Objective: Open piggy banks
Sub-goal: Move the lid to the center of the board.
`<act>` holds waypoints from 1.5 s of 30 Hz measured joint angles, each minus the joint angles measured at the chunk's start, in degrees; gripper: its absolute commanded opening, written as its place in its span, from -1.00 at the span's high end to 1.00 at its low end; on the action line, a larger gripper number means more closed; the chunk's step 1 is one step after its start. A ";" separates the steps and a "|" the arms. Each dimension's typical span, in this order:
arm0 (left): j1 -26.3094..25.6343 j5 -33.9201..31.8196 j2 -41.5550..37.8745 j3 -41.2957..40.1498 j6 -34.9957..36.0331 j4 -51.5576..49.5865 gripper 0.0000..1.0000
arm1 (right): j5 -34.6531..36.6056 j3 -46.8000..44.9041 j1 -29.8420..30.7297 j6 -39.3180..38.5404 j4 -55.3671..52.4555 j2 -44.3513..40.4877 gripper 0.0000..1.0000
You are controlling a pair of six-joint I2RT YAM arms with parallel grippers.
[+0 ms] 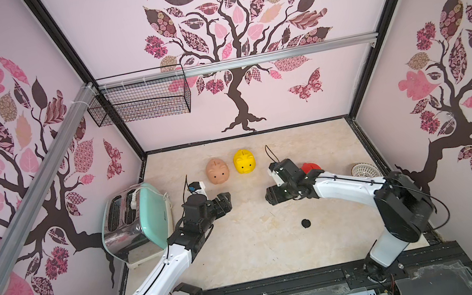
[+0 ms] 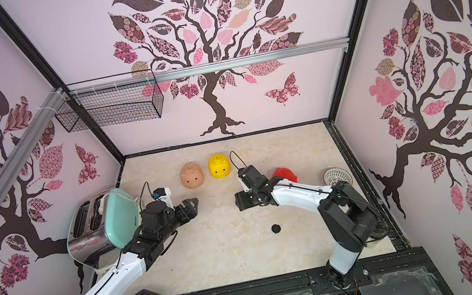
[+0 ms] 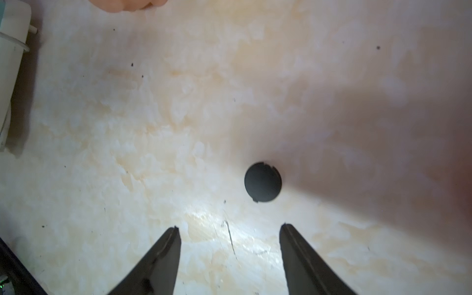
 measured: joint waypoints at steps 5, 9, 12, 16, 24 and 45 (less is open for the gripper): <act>3.06 0.22 -1.53 -1.55 -1.14 -0.59 -0.65 | 3.21 8.68 0.50 -2.32 -5.40 8.09 -0.33; 3.06 0.70 -1.53 -1.55 -1.40 -0.55 -0.65 | 6.34 13.66 1.42 -3.76 -10.21 13.44 -0.30; 3.06 0.81 -1.53 -1.55 -1.40 -0.55 -0.64 | 7.43 14.84 1.73 -4.33 -12.26 15.43 -0.25; 3.06 0.85 -1.53 -1.55 -1.42 -0.55 -0.63 | 7.87 16.22 2.05 -5.05 -14.95 16.96 -0.23; 3.06 0.85 -1.51 -1.55 -1.42 -0.52 -0.61 | 8.46 17.55 2.45 -5.84 -16.87 18.99 -0.15; 3.06 -0.07 -1.64 -1.55 -1.40 -1.42 -0.60 | 12.26 15.91 2.95 -4.68 -18.47 17.94 0.24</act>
